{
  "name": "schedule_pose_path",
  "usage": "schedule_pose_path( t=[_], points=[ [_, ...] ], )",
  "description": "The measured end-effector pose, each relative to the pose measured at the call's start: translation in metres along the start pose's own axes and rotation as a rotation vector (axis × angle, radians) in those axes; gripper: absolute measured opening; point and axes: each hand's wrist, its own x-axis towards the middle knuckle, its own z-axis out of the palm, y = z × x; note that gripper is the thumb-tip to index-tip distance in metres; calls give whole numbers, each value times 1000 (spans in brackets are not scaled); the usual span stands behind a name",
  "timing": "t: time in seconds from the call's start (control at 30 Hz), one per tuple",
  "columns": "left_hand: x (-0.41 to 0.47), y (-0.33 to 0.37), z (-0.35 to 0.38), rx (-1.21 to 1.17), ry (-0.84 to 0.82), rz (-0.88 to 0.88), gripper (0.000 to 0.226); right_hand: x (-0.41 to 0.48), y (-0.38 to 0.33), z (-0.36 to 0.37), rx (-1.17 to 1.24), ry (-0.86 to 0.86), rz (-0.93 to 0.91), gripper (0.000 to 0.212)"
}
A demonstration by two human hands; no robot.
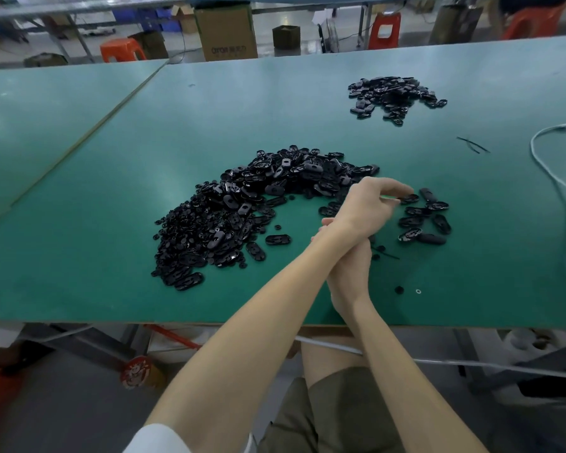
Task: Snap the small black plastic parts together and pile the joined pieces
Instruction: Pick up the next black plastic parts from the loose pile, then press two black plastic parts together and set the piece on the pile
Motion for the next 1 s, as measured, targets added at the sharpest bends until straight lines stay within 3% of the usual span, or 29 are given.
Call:
schedule_pose_path(
  t=[0.07, 0.23, 0.47, 0.57, 0.87, 1.0],
  points=[
    [-6, -1, -9, -75, 97, 18, 42, 1, 2, 2, -218, -17, -56, 14],
    [-26, -14, -54, -87, 240, 13, 39, 5, 0, 4, -374, 19, -174, 9],
    [-66, -53, -128, 533, 135, -126, 25, 3, 1, 6, -511, -93, -289, 16],
    [-75, -61, -138, 677, 44, -196, 17, 2, 2, 5, -521, -105, -289, 16],
    [-78, -67, -116, 537, 37, -196, 14, 2, 2, 8, -733, -241, -326, 35],
    [-84, -71, -110, 436, 61, -152, 10, 4, 2, 6, -692, -202, -345, 23]
  ],
)
